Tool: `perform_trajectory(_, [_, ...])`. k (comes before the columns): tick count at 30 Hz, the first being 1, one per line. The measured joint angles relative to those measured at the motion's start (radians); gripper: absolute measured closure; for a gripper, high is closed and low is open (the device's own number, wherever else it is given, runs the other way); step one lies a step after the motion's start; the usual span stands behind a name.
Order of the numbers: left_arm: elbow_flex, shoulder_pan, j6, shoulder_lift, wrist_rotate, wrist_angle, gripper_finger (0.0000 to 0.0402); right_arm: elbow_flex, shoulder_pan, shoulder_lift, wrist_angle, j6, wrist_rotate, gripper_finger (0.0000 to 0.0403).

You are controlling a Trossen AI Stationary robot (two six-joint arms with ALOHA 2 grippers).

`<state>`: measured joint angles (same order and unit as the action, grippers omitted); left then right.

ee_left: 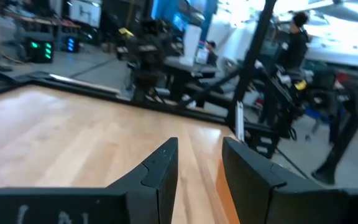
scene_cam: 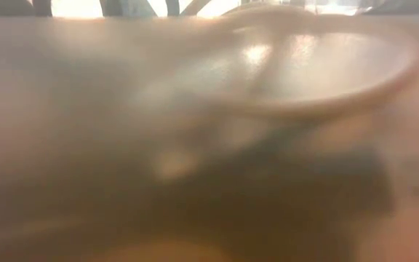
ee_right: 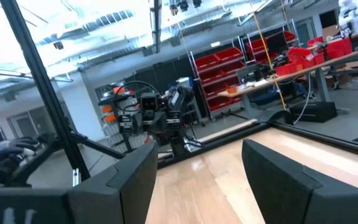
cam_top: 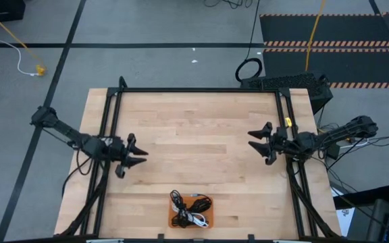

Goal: Pick and place USB-C Cables
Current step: Return to Home Position

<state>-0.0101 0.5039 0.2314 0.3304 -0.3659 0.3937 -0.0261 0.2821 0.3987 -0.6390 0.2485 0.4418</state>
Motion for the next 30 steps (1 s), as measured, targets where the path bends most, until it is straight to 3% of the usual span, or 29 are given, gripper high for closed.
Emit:
perform_trajectory(14, [0.0,-0.154,0.002,-0.066,0.0,0.0,0.0275,0.0,0.0,-0.03,0.0,0.0,0.0,0.0177])
perform_trajectory(30, [0.0,-0.16,0.001,-0.061,0.0,0.0,0.0275,0.0,0.0,-0.029,0.0,0.0,0.0,0.0177])
